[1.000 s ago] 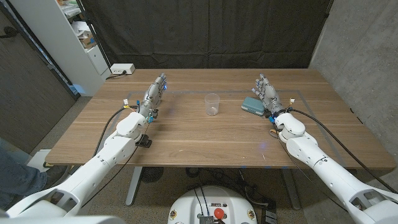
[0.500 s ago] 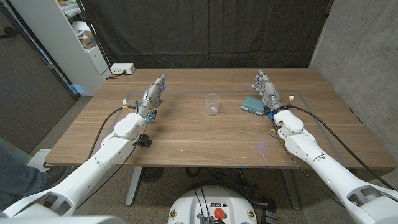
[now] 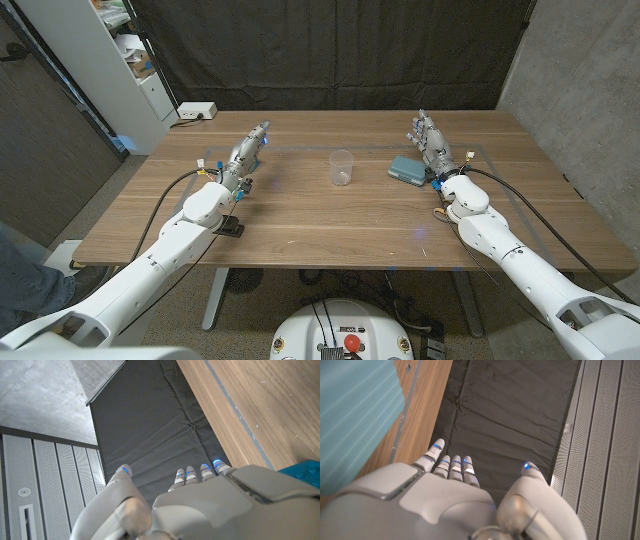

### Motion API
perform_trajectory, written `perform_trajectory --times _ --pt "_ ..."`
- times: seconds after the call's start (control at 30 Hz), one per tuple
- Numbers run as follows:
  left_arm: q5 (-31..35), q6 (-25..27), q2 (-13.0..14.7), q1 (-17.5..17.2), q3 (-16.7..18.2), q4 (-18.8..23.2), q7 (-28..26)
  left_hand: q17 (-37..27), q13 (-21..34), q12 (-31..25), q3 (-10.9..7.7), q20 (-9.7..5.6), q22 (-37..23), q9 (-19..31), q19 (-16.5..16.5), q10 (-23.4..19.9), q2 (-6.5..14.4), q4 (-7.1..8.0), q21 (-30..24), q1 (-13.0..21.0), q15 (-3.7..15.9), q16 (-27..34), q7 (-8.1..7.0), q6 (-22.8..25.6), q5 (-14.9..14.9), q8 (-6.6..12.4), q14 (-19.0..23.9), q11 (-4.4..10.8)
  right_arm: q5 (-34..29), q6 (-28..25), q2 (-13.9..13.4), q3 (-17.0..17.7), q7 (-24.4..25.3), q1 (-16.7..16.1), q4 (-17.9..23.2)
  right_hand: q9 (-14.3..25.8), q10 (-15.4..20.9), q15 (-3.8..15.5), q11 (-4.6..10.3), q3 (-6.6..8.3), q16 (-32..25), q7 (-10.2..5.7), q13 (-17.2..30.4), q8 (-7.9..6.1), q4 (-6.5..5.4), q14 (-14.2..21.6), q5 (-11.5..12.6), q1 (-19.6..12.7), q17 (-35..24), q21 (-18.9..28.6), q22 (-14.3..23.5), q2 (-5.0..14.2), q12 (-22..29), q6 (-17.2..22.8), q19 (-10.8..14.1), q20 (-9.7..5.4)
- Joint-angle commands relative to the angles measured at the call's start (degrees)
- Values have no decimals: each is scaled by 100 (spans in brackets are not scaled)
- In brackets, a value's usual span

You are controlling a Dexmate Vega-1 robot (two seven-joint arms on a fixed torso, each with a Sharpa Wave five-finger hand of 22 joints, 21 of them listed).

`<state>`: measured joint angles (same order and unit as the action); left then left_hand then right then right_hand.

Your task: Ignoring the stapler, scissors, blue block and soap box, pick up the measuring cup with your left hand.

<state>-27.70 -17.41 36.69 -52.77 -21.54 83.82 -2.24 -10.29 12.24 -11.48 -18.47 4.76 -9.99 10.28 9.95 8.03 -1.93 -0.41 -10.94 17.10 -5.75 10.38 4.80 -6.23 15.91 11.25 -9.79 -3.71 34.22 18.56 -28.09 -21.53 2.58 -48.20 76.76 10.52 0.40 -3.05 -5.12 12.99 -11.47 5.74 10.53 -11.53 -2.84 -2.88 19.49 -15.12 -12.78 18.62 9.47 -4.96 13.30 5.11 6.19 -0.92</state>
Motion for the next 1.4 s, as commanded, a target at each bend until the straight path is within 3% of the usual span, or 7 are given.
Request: perform_trajectory --times 0.03,0.3,0.5,0.97,1.17,1.4 --pt "321 -138 131 -182 -1 264 -187 -12 5 -34 -17 71 -32 28 482 41 -16 -74 19 113 -93 28 24 18 16 33 -204 -42 -23 16 -13 18 65 -87 149 33 20 -7 -30 -30 -31 -10 32 7 15 19 29 -21 1 -32 11 18 -27 -17 60 25" --pt "629 9 320 -355 31 606 -418 -23 21 -105 -53 93 -33 52 500 -61 -30 -213 7 303 -141 39 130 90 14 78 -209 -33 -38 -31 -50 27 138 -174 289 33 23 -3 6 -43 -59 -26 32 10 15 86 32 -13 8 -53 12 17 -46 -19 96 37" --pt "955 132 450 -478 39 876 -631 -29 41 -126 -75 215 -32 66 508 -61 -50 -314 0 441 -176 44 167 51 17 75 -214 -30 -33 -48 -67 32 143 -199 346 33 19 7 5 -51 -64 -30 33 12 19 101 35 -14 11 -66 13 13 -58 -24 112 31" --pt "1542 526 653 -626 29 1372 -952 -36 82 -166 -122 408 -32 87 475 -60 -102 -533 -24 751 -142 58 142 58 70 104 -208 36 -26 17 -84 26 61 -245 335 33 32 11 16 -64 -66 -44 33 13 26 111 40 -15 17 -103 14 8 -72 -21 109 50" --pt "1568 741 747 -617 18 1515 -867 -41 121 -154 -146 561 -37 99 540 67 -167 -711 -7 1027 -195 33 187 -141 132 52 -309 6 -4 5 -85 40 81 -275 376 33 32 5 19 -69 -69 -40 34 14 29 118 42 -16 19 -114 14 6 -79 -24 113 52" --pt "1802 1093 857 -564 -44 1742 -906 -47 160 -165 -146 610 -42 105 578 130 -236 -817 -8 1227 -260 30 253 -360 175 0 -378 -14 0 15 -91 51 94 -305 391 34 35 11 17 -78 -79 -49 34 15 34 146 46 -18 21 -132 15 1 -89 -24 127 57"
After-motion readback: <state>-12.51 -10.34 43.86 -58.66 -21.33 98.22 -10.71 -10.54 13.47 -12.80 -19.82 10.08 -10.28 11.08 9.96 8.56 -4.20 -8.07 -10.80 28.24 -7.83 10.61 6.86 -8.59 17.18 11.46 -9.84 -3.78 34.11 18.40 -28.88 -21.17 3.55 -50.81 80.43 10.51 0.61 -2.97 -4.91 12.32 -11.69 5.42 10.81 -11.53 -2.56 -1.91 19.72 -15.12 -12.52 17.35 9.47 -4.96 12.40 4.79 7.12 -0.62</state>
